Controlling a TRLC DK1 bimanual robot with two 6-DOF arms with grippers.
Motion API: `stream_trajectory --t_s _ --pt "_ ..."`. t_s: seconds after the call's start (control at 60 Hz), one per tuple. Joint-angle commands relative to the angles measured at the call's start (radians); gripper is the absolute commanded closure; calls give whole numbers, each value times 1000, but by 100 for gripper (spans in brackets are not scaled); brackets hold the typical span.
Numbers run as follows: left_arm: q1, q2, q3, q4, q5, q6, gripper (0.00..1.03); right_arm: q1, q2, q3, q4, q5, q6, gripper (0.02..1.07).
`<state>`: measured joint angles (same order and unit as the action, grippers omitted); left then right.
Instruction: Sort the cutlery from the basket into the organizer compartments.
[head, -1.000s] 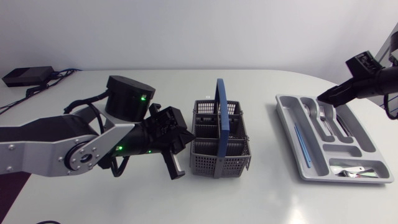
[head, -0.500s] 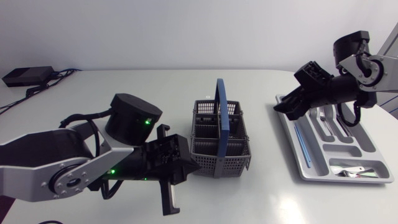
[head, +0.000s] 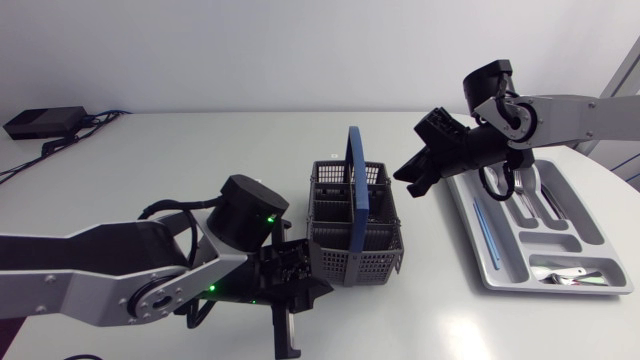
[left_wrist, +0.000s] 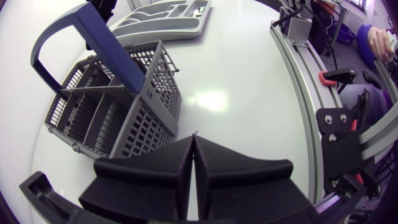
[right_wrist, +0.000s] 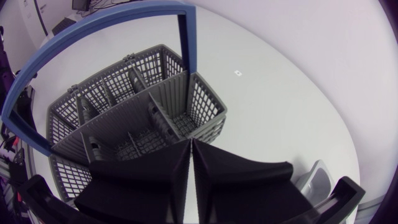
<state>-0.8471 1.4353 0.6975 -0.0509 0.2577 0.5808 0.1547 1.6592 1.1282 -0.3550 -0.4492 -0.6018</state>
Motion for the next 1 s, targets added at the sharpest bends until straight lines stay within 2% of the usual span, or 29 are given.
stream_trajectory --t_s 0.0,0.35,0.65,0.783,0.983 --pt "25 40 10 25 6 24 100 25 17 -1 -2 -6 20 100" --pt "161 56 5 59 6 53 100 141 -93 -163 -90 -9 -9 101" --pt "244 86 -1 166 8 42 100 252 -136 -215 -174 -9 -15 101" --pt "287 111 11 181 8 39 100 243 -219 -202 -159 -8 28 101" --pt "279 47 -26 180 11 36 100 120 -323 -197 -65 27 69 101"
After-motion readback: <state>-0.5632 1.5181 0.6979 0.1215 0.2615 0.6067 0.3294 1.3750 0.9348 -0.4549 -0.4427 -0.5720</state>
